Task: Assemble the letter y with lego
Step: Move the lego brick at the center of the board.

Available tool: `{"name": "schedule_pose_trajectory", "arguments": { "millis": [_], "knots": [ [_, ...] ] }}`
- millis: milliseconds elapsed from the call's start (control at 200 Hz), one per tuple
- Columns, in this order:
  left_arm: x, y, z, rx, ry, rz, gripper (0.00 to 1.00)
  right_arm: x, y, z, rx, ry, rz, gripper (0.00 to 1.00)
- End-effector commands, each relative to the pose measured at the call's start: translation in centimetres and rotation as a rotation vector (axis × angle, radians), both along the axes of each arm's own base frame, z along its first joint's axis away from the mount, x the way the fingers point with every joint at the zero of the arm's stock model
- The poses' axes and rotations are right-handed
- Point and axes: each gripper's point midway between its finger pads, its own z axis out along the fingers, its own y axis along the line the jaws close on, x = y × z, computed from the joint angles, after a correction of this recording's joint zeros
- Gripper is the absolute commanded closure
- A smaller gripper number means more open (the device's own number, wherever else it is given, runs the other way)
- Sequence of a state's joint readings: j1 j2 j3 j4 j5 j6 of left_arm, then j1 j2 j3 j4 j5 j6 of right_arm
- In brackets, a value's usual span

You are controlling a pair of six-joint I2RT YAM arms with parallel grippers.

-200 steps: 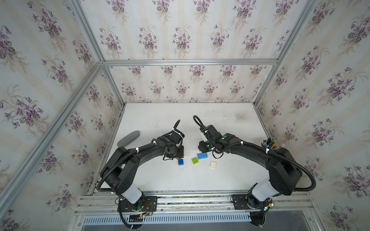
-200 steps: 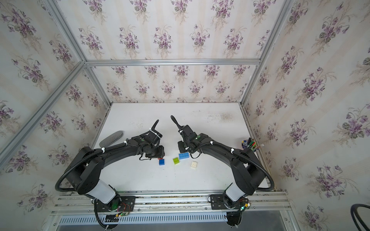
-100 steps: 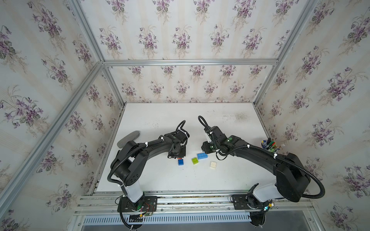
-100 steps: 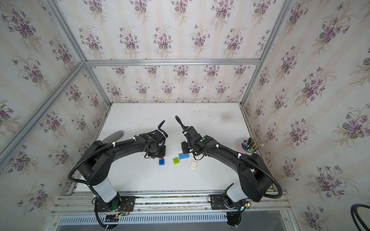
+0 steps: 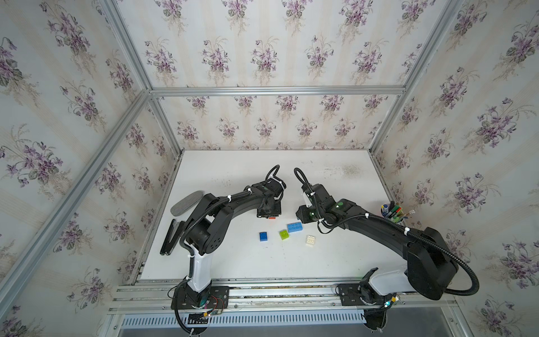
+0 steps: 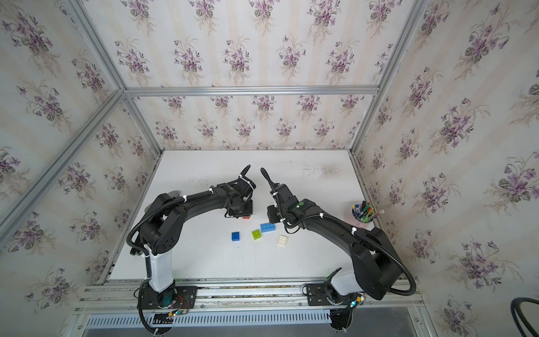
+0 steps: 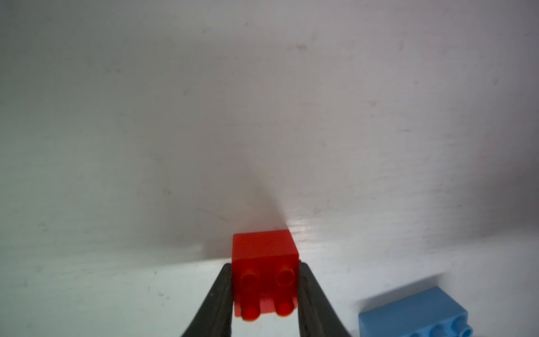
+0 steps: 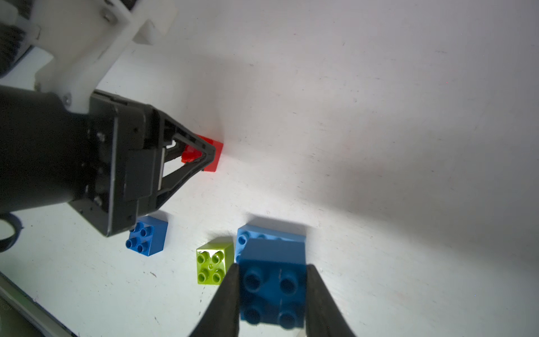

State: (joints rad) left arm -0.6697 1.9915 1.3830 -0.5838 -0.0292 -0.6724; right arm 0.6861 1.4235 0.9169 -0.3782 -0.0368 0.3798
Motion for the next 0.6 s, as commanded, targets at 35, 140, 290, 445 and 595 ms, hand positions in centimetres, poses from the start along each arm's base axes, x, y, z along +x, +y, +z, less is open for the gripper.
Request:
{"name": "schedule_pose_trajectory", "arguments": {
  "millis": [35,140,290,445,595],
  "knots": [
    [0.2,-0.3,-0.4,-0.007,0.023,0.035,0.51,0.4,0.3,0.3,0.032,-0.008,-0.025,0.72],
    [0.0,0.0,0.2,-0.012,0.012,0.037,0.38,0.4,0.3,0.2,0.033,-0.008,-0.028,0.72],
    [0.0,-0.5,0.6,-0.026,0.006,0.001,0.36,0.5,0.4,0.1,0.032,-0.006,-0.026,0.72],
    [0.0,-2.4,0.6,-0.090,0.032,-0.035,0.41,0.7,0.4,0.2,0.032,-0.011,-0.032,0.72],
    [-0.4,-3.6,0.8,-0.115,0.038,-0.067,0.43,0.6,0.3,0.2,0.029,-0.013,-0.037,0.73]
  ]
}}
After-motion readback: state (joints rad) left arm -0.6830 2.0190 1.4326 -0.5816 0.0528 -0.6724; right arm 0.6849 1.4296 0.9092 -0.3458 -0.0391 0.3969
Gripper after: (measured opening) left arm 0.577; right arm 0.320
